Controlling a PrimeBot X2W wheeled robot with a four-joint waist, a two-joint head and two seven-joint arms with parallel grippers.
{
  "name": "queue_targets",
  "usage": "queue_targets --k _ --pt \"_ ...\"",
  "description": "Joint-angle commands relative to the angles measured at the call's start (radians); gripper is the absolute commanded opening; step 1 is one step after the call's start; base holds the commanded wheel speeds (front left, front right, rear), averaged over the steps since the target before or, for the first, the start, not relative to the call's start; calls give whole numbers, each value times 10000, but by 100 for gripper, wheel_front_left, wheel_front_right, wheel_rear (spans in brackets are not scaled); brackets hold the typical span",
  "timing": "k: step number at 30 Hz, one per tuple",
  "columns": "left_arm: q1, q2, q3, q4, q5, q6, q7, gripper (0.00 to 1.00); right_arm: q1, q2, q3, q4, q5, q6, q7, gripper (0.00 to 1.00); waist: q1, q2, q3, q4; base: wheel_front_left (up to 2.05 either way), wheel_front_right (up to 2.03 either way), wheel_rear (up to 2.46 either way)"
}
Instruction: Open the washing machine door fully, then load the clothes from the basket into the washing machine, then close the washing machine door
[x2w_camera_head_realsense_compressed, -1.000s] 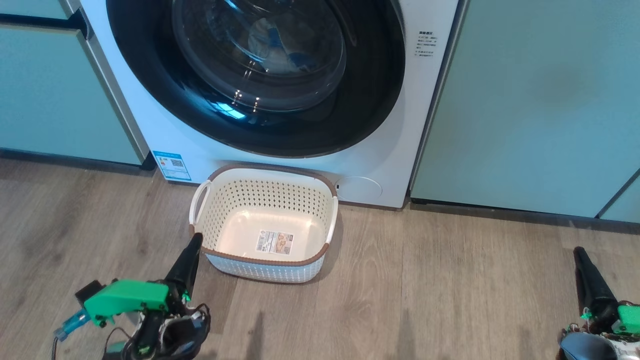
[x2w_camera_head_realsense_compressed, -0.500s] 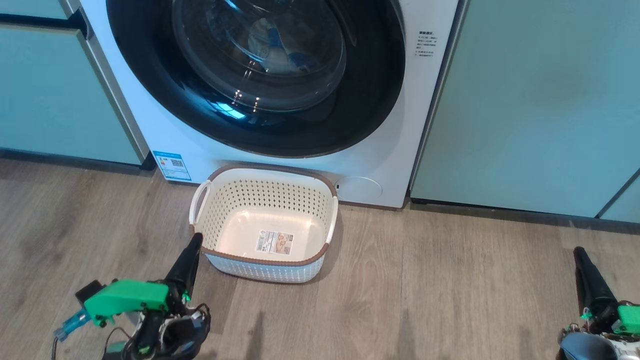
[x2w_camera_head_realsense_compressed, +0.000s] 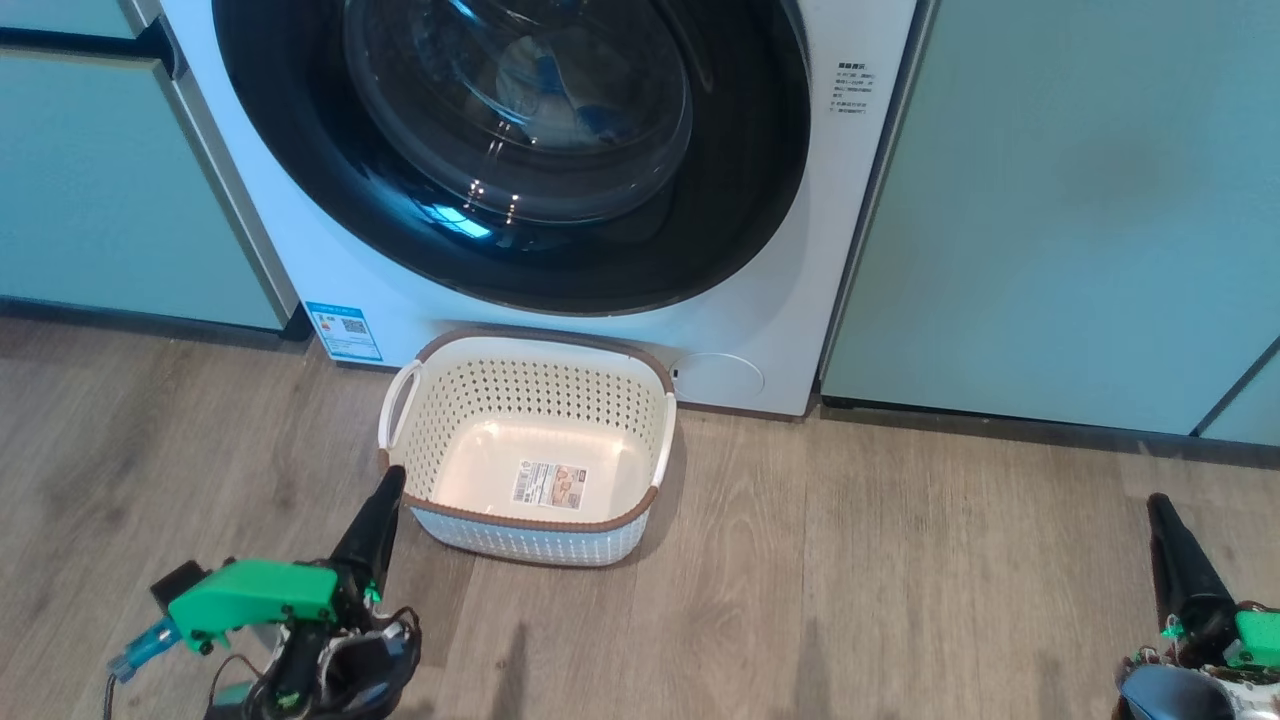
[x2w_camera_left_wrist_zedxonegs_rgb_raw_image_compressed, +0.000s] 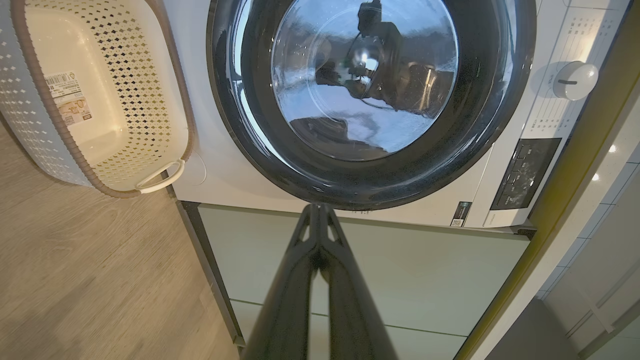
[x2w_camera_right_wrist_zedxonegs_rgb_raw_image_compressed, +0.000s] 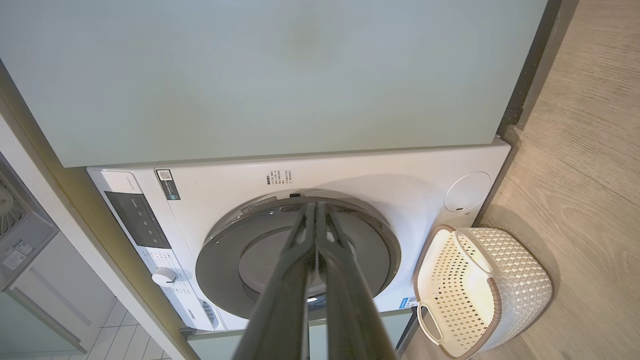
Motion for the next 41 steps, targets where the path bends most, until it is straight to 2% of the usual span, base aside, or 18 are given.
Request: queue_targets --k 1,41 --pt "-281 81 348 -359 -50 -14 62 0 -534 -219 157 -366 77 16 56 0 0 0 0 0 0 0 0" --pt "-281 81 347 -359 -51 -14 61 0 -534 -219 157 -366 78 16 56 0 0 0 0 0 0 0 0"
